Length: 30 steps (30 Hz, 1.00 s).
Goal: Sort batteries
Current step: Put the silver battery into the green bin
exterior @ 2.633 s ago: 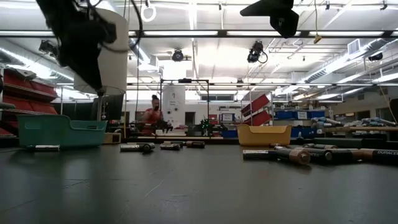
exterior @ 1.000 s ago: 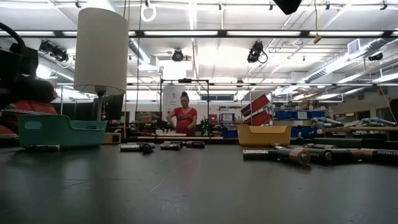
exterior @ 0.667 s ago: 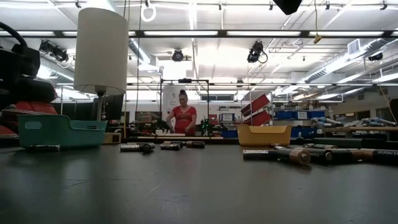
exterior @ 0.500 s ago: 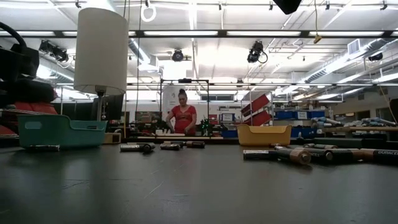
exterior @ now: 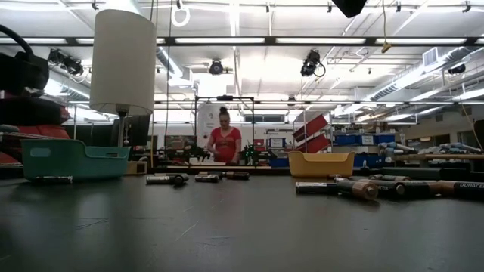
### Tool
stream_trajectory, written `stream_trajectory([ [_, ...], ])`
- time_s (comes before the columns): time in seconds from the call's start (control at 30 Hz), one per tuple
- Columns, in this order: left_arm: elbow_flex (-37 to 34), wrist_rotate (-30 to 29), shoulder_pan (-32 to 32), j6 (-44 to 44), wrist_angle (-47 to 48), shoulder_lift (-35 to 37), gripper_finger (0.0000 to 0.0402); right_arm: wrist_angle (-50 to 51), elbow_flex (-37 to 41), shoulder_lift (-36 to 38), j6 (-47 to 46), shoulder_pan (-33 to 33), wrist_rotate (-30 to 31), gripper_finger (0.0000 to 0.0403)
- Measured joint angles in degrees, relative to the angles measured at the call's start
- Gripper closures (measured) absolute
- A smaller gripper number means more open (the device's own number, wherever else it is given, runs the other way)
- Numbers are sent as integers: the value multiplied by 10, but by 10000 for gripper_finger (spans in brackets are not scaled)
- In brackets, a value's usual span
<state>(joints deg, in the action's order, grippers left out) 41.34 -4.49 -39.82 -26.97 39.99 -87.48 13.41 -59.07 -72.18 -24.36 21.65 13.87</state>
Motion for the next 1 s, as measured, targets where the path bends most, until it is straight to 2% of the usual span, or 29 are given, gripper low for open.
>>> stream_trajectory([
  [0.23, -1, -48, -2, -69, -11, 1, 371, 1, 0, 0, 1, 0, 0, 239],
  [0.5, -3, -152, 1, -152, -35, 7, 393, 1, 0, 0, 1, 0, 0, 239],
  [0.67, -4, -183, 1, -221, -41, 7, 396, 4, 0, 0, 1, 0, -1, 239],
  [0.8, -5, -189, 1, -243, -45, 7, 395, 4, 0, 0, 2, 0, -1, 239],
  [1.0, -4, -199, -8, -258, -46, 7, 367, 4, 0, 0, 5, 0, -1, 239],
])
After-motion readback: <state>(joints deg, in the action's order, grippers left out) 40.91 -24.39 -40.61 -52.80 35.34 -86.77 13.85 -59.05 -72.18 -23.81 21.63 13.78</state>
